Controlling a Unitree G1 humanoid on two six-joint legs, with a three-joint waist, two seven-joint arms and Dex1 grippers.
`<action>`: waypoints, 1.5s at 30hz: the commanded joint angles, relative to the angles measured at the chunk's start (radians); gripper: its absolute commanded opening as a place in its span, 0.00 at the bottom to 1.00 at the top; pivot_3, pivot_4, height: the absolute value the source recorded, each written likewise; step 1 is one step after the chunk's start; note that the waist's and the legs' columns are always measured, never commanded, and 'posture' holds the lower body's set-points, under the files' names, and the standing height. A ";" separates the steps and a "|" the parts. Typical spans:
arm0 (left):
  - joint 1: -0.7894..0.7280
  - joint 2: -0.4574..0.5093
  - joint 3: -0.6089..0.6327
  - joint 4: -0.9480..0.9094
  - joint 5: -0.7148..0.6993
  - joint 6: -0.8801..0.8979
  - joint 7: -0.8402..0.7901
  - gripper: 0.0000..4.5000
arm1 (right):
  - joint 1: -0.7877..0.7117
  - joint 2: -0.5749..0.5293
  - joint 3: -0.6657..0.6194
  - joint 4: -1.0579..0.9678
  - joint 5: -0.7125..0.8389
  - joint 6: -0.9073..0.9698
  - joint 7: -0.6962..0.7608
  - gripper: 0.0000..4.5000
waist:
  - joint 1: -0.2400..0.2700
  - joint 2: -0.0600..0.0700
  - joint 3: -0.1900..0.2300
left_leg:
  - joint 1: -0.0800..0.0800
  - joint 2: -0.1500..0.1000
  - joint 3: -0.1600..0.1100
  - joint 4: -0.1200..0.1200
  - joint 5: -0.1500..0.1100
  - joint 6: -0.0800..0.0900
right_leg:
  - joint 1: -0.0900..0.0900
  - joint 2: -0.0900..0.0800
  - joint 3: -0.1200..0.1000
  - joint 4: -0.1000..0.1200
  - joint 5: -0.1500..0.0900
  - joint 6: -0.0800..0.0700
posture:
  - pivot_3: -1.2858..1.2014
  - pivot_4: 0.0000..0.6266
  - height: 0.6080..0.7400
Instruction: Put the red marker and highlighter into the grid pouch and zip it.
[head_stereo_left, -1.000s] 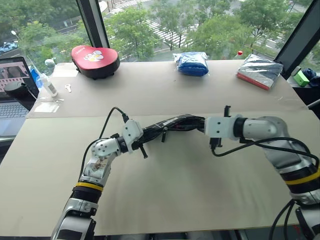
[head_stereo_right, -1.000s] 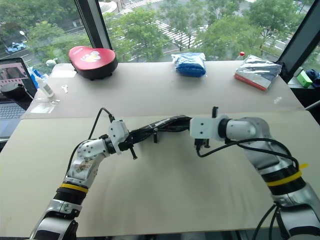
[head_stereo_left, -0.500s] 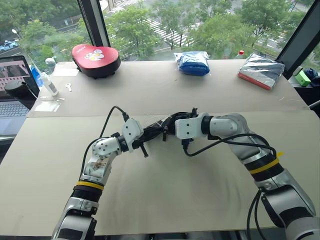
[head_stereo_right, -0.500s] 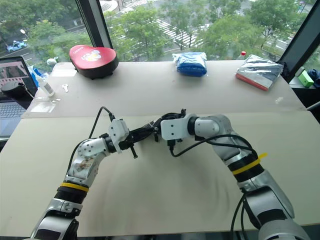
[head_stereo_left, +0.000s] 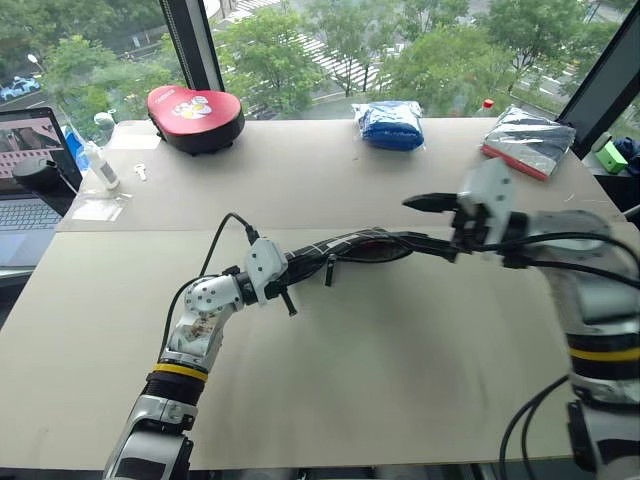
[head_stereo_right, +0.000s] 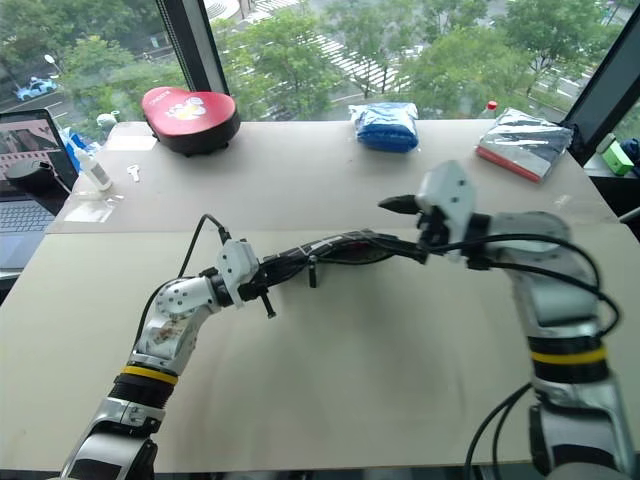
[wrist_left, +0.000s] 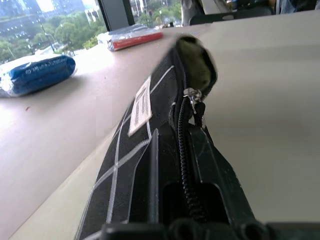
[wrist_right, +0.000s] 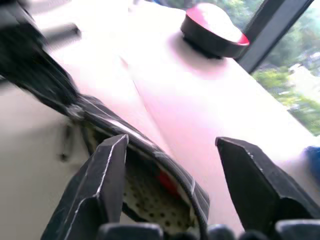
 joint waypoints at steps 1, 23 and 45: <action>-0.010 -0.001 0.005 -0.023 -0.012 -0.012 -0.004 0.00 | 0.132 -0.030 -0.069 -0.144 0.160 0.166 -0.014 0.70 | -0.004 0.000 0.000 | 0.000 0.000 0.000 0.000 0.000 0.000 | 0.000 0.000 0.000 0.000 0.000 0.000 | 0.52 0.24 1.00; -0.023 -0.010 0.001 -0.018 -0.010 -0.008 -0.003 0.00 | -0.079 0.470 0.338 0.072 -0.129 0.217 -0.537 0.70 | -0.012 0.000 0.000 | 0.002 -0.002 0.002 0.002 0.003 -0.004 | -0.005 0.000 0.001 0.012 0.002 -0.003 | 0.52 0.24 1.00; -0.019 -0.004 0.009 -0.014 -0.009 -0.011 0.014 0.00 | -0.043 0.391 0.274 0.016 -0.103 0.233 -0.472 0.01 | -0.017 0.000 0.000 | 0.003 -0.001 0.002 0.002 0.003 -0.004 | -0.005 0.001 0.001 0.012 0.002 -0.003 | 0.52 0.24 1.00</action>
